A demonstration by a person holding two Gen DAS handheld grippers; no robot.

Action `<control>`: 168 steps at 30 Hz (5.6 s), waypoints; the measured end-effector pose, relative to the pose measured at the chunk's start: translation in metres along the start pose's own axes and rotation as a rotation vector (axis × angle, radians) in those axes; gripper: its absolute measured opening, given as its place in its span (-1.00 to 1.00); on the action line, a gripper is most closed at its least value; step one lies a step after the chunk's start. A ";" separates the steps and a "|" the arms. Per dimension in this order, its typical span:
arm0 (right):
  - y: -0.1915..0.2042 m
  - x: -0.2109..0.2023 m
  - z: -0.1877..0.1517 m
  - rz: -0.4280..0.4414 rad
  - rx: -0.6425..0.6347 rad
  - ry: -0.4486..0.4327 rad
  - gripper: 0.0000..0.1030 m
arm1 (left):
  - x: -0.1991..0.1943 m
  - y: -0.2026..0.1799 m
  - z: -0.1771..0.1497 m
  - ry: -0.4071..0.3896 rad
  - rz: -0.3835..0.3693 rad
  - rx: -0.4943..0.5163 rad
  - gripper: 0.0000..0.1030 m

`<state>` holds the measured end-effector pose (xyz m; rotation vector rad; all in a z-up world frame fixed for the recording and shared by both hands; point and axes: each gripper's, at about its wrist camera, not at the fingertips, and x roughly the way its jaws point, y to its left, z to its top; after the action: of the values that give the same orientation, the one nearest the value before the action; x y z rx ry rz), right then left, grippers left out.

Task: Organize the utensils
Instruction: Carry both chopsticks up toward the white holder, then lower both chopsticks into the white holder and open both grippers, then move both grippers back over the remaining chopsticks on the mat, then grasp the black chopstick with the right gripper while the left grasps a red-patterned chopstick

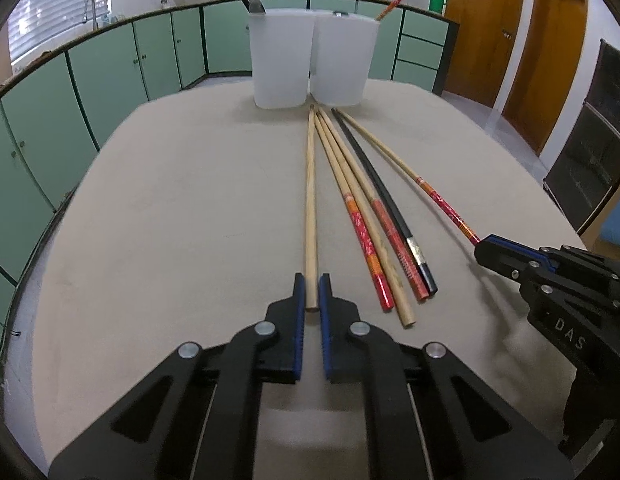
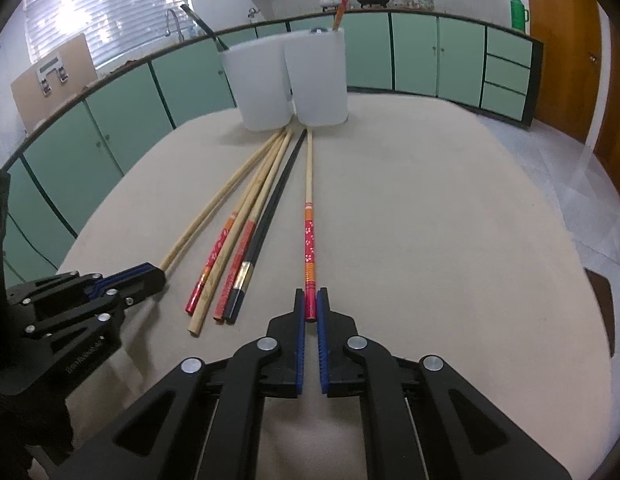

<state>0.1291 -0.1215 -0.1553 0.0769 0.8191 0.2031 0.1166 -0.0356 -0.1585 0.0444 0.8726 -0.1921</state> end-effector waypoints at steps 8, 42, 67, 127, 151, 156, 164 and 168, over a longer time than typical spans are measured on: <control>-0.003 -0.025 0.019 -0.007 -0.017 -0.065 -0.90 | -0.038 0.002 0.019 -0.094 0.017 0.031 -0.89; 0.002 -0.117 0.186 0.088 -0.183 -0.308 -0.90 | -0.125 0.012 0.150 -0.442 -0.095 0.086 -0.89; -0.015 -0.079 0.307 0.060 -0.136 -0.456 -0.90 | -0.091 0.006 0.288 -0.645 -0.027 0.043 -0.89; -0.003 -0.002 0.003 -0.004 0.028 0.005 0.53 | -0.005 0.057 0.010 -0.063 0.077 -0.064 0.66; 0.009 0.011 -0.005 -0.097 -0.050 0.068 0.25 | 0.010 0.047 -0.002 0.018 0.087 -0.069 0.66; 0.008 0.011 -0.004 -0.049 -0.040 0.066 0.07 | 0.008 0.044 -0.003 0.015 0.089 -0.063 0.66; 0.026 0.019 0.000 -0.019 -0.089 0.063 -0.61 | 0.005 0.039 -0.003 0.009 0.078 -0.061 0.66; 0.025 0.018 -0.001 -0.005 -0.081 0.059 -0.86 | 0.004 0.029 -0.004 0.002 0.048 -0.048 0.66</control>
<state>0.1362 -0.0935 -0.1649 -0.0080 0.8692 0.2343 0.1217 -0.0069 -0.1648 0.0207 0.8772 -0.1256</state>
